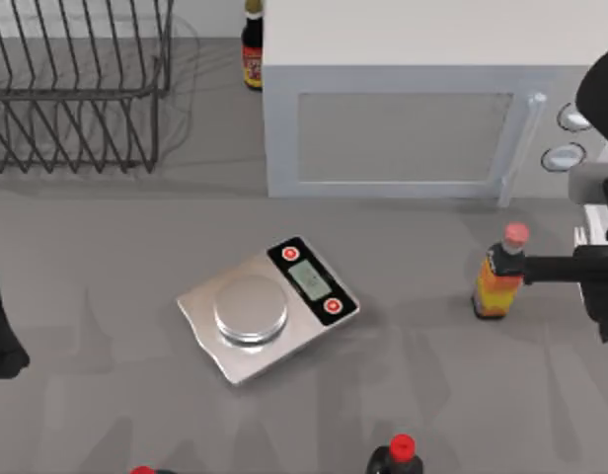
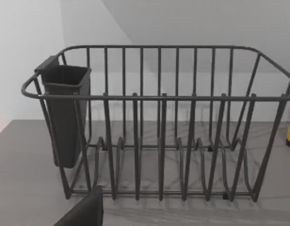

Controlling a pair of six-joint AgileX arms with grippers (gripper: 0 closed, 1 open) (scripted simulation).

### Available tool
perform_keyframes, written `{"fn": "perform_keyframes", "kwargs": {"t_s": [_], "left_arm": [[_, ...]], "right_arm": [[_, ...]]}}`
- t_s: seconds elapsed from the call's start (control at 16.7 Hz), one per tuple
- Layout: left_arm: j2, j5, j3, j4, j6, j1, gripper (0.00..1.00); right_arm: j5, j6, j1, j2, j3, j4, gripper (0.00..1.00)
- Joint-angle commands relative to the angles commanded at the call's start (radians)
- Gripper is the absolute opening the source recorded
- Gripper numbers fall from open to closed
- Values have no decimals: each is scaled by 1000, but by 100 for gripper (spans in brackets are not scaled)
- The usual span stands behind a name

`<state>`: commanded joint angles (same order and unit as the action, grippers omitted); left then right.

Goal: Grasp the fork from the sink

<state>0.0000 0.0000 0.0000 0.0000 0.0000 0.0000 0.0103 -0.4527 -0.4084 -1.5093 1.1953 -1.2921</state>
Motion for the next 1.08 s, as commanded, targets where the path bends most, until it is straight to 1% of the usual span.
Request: {"fn": "perform_keyframes", "kwargs": {"t_s": [0.36,0.6,0.72,0.96,1.08], "left_arm": [[0,0,0,0,0,0,100],[0,0,0,0,0,0,100],[0,0,0,0,0,0,100],[0,0,0,0,0,0,100],[0,0,0,0,0,0,100]], "right_arm": [[5,-9,-6,-33,-209,207,0],[-6,5,-22,-65,-278,357,0],[-10,10,-24,-68,-286,388,0],[-10,10,-24,-68,-286,389,0],[-10,10,-24,-68,-286,389,15]]}}
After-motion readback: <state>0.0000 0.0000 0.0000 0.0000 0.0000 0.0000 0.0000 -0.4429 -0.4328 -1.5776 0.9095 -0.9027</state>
